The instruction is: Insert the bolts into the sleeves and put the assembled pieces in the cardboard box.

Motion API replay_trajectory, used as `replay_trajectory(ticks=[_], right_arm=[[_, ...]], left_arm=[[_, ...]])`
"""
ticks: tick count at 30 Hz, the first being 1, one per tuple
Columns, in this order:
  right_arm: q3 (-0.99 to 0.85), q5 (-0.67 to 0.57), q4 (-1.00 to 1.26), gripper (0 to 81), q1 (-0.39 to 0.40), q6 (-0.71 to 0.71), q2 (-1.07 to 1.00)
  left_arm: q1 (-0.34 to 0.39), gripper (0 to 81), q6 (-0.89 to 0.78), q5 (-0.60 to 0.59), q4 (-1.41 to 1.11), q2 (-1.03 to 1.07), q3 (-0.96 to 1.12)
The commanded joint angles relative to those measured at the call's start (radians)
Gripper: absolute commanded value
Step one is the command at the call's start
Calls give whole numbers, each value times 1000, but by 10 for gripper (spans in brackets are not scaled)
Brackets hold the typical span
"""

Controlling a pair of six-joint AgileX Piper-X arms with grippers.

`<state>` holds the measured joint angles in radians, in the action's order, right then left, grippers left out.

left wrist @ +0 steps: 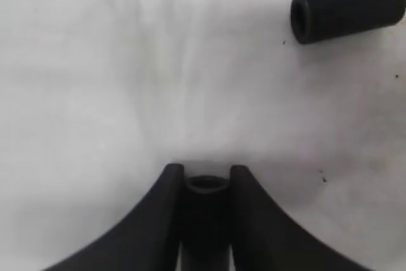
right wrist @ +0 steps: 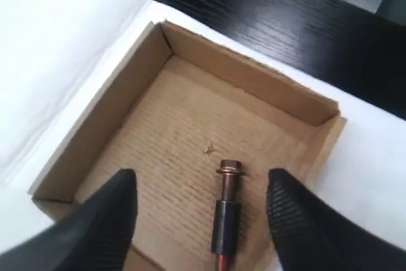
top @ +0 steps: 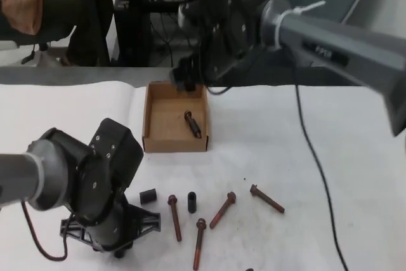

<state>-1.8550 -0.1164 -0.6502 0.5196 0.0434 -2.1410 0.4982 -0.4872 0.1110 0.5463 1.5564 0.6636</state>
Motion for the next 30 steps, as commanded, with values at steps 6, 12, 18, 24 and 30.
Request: replay_trajectory(ticks=[6,12,18,24,30], right_arm=[[-8,39,-421,574,-37,-322,103],[56,7,-621,574,-42,-448,70],[215,5,-614,563,-47,-464,70],[365,-7,-498,382,-47,-482,70],[451,-8,-351,382,-47,-455,70]], left_arm=[[67,18,162,-175,-256,-211,-55],[101,18,357,-352,-658,-359,-56],[105,18,445,-314,-637,-435,-56],[105,18,487,-323,-596,-450,-63],[105,18,487,-344,-605,-450,-63]])
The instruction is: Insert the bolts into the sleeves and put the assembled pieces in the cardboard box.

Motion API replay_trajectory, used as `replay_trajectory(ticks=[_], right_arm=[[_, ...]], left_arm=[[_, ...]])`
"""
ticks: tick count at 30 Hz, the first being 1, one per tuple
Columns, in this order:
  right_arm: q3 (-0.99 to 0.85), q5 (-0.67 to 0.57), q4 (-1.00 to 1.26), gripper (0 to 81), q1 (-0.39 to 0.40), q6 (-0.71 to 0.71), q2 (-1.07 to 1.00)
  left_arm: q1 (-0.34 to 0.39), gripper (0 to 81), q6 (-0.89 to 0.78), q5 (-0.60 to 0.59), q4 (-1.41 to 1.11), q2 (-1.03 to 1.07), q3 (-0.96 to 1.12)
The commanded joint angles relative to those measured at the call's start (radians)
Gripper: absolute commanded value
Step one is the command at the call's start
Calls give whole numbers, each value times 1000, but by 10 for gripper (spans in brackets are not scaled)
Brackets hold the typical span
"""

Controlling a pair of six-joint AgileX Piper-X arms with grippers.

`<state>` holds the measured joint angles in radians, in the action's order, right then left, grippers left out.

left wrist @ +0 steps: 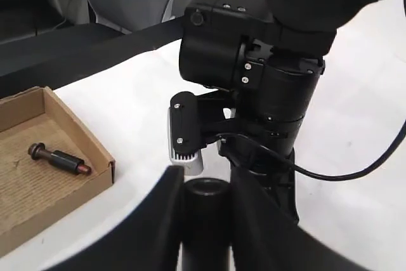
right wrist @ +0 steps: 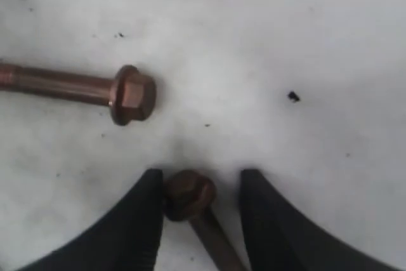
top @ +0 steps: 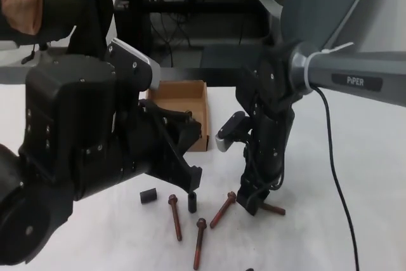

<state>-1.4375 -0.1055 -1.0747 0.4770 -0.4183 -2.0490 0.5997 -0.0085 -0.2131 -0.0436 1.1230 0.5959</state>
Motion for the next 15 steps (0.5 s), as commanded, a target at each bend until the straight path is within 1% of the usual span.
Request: replay_trajectory(ticks=[1,2,3,4,5,6,12,15], right_arm=[[40,-13,86,379,-5,7,-22],[48,-2,103,361,-5,7,-22],[53,20,120,323,-5,15,-22],[55,38,129,238,-5,15,-22],[55,42,136,98,-5,18,-22],[55,35,146,6,-5,21,-17],[55,2,202,6,-5,33,97],[55,-49,263,6,-5,71,212]], left_arm=[[4,18,8,-26,-21,-17,5],[4,18,8,-30,-23,-17,5],[4,18,8,-29,-28,-17,5],[4,18,8,-29,-28,-17,5],[4,18,8,-33,-28,-17,5],[4,18,8,-42,-28,-17,2],[4,18,0,-52,-85,-69,-69],[10,18,-86,-50,-208,-140,-176]])
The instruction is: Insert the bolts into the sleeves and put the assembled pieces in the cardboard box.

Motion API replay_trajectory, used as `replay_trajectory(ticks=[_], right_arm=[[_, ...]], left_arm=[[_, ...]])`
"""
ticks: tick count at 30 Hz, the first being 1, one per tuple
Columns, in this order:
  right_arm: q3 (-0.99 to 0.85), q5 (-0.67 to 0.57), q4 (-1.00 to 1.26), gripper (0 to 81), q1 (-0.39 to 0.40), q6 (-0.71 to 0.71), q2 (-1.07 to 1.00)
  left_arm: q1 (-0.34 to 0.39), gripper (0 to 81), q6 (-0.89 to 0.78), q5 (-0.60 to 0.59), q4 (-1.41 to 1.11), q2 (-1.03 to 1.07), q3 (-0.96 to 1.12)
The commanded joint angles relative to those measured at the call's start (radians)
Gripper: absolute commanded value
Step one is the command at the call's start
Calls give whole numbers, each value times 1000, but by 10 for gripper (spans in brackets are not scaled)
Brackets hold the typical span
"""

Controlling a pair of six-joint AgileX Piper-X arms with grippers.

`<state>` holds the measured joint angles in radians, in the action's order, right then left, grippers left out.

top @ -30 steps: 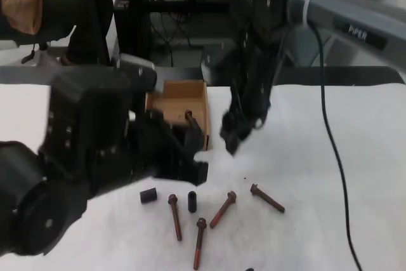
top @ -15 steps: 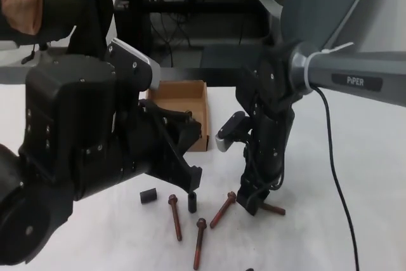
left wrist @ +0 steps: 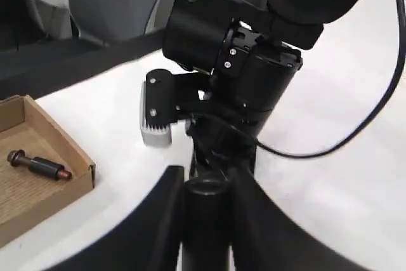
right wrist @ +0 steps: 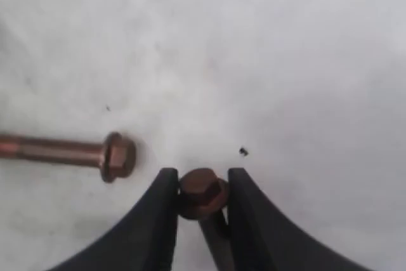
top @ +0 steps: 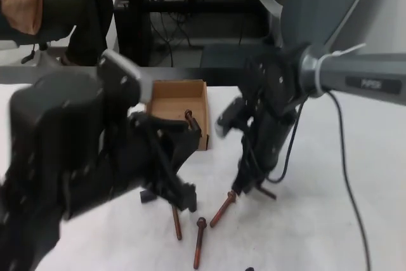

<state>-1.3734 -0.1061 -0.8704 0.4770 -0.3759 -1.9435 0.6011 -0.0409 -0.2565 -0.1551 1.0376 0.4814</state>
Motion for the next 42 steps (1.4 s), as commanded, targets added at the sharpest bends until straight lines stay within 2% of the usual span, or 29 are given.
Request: replay_trajectory(ticks=[1,4,8,15,19,22,31,35,42], right_arm=[[-9,-79,83,6,-5,48,149],[15,-156,190,6,9,95,272],[138,-193,425,6,66,130,452],[485,-181,933,6,219,343,675],[667,-130,1286,6,297,492,688],[741,-101,1436,6,329,575,686],[758,-72,1513,6,415,682,686],[758,-65,1513,6,448,684,682],[758,-48,1513,6,462,687,650]], left_arm=[[8,18,-94,-7,-143,-81,-102],[21,18,-188,52,-275,-132,-216],[39,18,-173,114,-447,-143,-324],[39,18,-30,47,-447,-131,-370],[40,18,-32,45,-480,-124,-369],[40,18,-3,45,-472,-122,-369],[40,18,-3,45,-498,-114,-369],[40,18,-3,45,-549,-114,-369],[40,18,-3,25,-620,-114,-369]])
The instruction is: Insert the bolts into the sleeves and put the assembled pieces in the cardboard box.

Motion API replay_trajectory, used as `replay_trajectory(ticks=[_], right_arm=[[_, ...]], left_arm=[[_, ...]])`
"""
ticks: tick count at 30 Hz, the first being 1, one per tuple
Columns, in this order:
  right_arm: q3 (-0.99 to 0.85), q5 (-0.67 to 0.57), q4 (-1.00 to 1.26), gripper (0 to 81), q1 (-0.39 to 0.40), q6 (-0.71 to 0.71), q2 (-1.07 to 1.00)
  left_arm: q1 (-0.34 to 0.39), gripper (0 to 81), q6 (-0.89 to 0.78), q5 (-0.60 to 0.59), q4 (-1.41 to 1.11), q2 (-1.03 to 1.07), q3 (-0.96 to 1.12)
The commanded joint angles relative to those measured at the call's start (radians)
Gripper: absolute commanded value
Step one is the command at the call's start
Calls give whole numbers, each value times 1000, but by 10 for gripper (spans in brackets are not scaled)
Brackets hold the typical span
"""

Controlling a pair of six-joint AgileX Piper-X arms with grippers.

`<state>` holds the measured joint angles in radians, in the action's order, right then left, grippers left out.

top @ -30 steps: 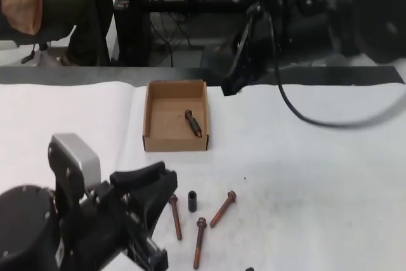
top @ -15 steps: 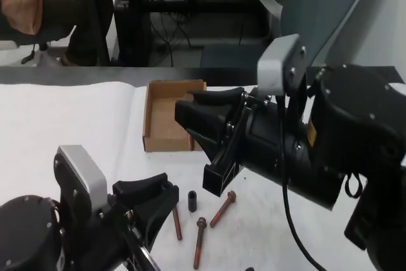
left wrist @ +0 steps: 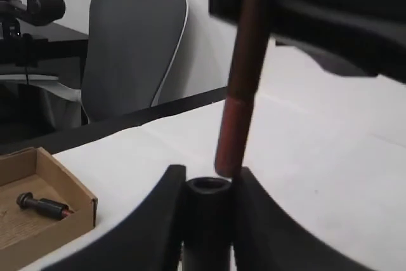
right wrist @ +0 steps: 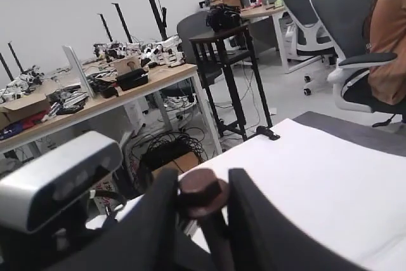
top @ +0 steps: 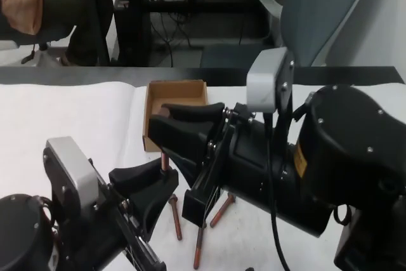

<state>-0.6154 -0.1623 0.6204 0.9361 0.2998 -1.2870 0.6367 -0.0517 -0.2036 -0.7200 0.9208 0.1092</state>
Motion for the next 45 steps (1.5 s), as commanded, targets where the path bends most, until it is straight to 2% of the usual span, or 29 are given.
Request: replay_trajectory(ticks=[1,12,22,27,29,33,36,39,43,45], right_arm=[[0,8,22,6,3,11,-10],[0,19,22,6,3,8,-21],[0,47,-88,6,3,8,-28],[0,49,-111,15,3,8,-28],[0,49,-118,161,3,14,-28],[0,78,-115,697,3,88,-16],[0,80,-168,700,0,116,20],[0,103,-337,697,2,113,90],[0,283,-658,696,1,96,210],[0,368,-808,696,1,96,274]], left_arm=[[4,18,3,-31,-70,2,3],[4,18,-38,-30,-130,2,3],[4,18,-38,-30,-336,2,3],[4,18,-124,-30,-358,2,3],[4,18,-126,-30,-358,2,3],[4,18,-125,-30,-302,2,3],[0,18,-114,-19,-260,2,6],[0,18,-80,21,-233,2,20],[-25,18,-54,42,-91,2,76],[-60,18,-29,45,7,6,114]])
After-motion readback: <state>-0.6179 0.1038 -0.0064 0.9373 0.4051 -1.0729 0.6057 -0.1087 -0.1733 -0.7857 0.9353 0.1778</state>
